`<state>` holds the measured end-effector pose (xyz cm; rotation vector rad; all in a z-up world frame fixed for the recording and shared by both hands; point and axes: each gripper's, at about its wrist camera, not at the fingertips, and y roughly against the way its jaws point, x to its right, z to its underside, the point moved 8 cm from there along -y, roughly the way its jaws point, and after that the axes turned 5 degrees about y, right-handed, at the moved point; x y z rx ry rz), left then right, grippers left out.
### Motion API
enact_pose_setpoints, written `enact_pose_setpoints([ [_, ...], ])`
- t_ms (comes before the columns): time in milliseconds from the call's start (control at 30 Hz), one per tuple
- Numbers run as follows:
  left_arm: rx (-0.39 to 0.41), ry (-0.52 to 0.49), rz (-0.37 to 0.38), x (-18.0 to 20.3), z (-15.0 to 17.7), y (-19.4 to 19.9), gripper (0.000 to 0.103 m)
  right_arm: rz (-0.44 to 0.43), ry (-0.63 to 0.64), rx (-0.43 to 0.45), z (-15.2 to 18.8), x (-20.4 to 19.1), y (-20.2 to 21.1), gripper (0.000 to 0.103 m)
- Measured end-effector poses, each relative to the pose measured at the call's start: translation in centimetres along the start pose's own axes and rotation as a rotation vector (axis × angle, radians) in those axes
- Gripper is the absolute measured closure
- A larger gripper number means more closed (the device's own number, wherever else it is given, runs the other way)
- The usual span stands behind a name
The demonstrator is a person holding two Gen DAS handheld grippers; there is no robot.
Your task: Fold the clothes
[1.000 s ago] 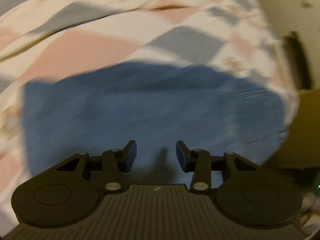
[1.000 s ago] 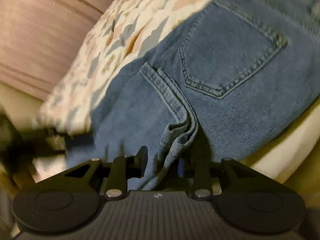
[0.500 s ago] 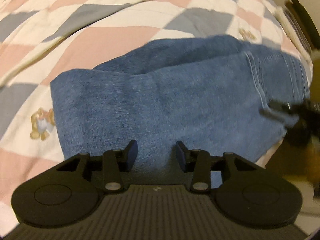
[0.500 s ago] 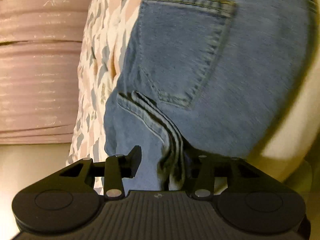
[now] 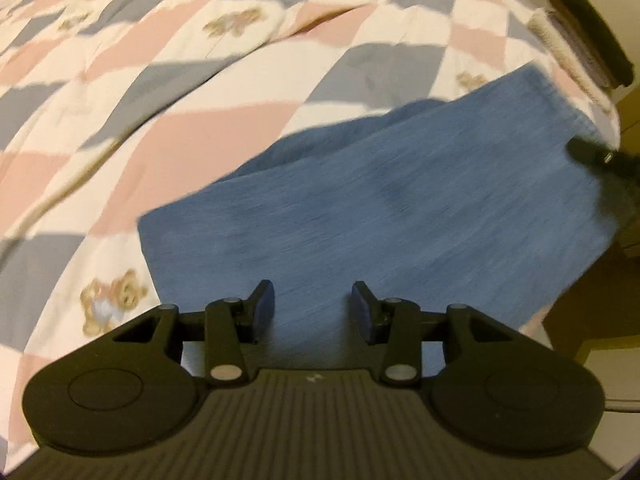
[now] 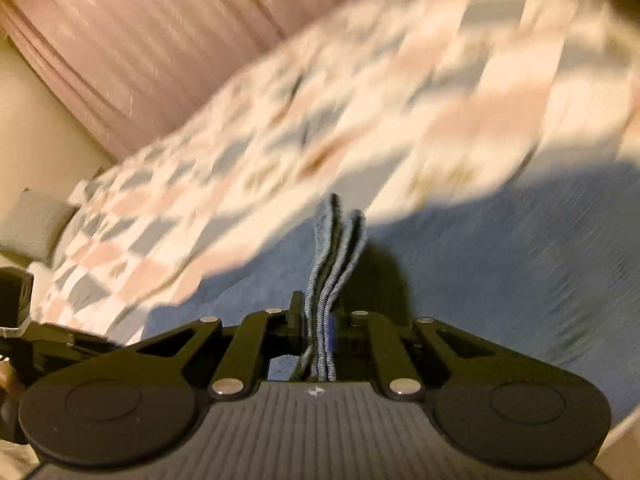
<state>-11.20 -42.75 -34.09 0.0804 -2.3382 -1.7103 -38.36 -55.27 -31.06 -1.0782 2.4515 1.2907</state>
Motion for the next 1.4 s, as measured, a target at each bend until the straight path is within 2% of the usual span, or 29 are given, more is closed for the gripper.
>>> enact_pose_setpoints([
  [67,0.005,-0.021,0.015,1.4,-0.5,-0.2,0.066,0.062,-0.011,0.048,-1.7,2.7,2.4,0.094],
  [133,0.002,-0.04,0.021,2.8,-0.9,-1.0,0.066,0.156,-0.008,0.053,-1.6,6.0,4.6,0.093],
  [200,-0.008,-0.061,0.014,4.1,-1.1,-1.9,0.066,0.246,-0.044,0.061,-1.4,9.3,4.9,0.093],
  [267,-0.017,-0.08,0.011,5.1,-1.1,-2.7,0.066,0.28,-0.106,0.079,-1.0,11.8,6.5,0.093],
  [400,-0.037,-0.102,0.001,6.2,-1.1,-3.7,0.066,0.27,-0.108,0.073,0.3,13.5,8.4,0.094],
  [600,-0.046,-0.11,-0.01,6.6,-1.5,-4.2,0.066,0.263,-0.11,0.088,-1.2,14.3,6.3,0.094],
  [733,-0.047,-0.112,-0.021,6.7,-1.8,-4.5,0.066,0.311,-0.129,0.067,-0.3,15.8,5.4,0.094],
  [933,-0.04,-0.111,-0.027,6.7,-2.3,-4.8,0.065,0.399,-0.144,0.094,0.0,17.2,5.2,0.094],
  [1033,-0.035,-0.11,-0.027,6.8,-2.7,-4.9,0.066,0.405,-0.154,0.063,0.2,17.9,4.3,0.094],
  [1067,-0.029,-0.11,-0.026,6.9,-2.9,-4.8,0.066,0.416,-0.145,0.026,0.4,18.2,3.8,0.09],
  [1133,-0.007,-0.115,-0.016,7.3,-3.7,-4.4,0.067,0.46,-0.163,-0.004,0.2,18.9,3.6,0.066],
  [1167,0.007,-0.12,-0.008,7.5,-4.1,-4.1,0.067,0.508,-0.162,0.01,-0.3,19.0,4.2,0.046],
  [1233,0.037,-0.137,0.007,8.2,-5.1,-3.8,0.073,0.593,-0.118,0.083,-1.3,18.3,5.8,0.048],
  [1267,0.054,-0.149,0.015,8.6,-5.6,-3.7,0.081,0.62,-0.097,0.122,-1.8,17.7,6.5,0.049],
  [1300,0.069,-0.167,0.018,9.1,-6.2,-3.9,0.086,0.593,-0.062,0.142,-2.1,16.5,6.4,0.049],
  [1333,0.081,-0.188,0.017,9.6,-6.6,-4.1,0.086,0.565,-0.027,0.16,-2.4,15.2,6.3,0.049],
  [1367,0.091,-0.209,0.015,10.0,-7.1,-4.6,0.086,0.538,0.008,0.179,-2.7,14.0,6.3,0.055],
  [1400,0.101,-0.23,0.011,10.4,-7.6,-5.2,0.086,0.506,0.06,0.152,-2.7,13.0,5.1,0.061],
])
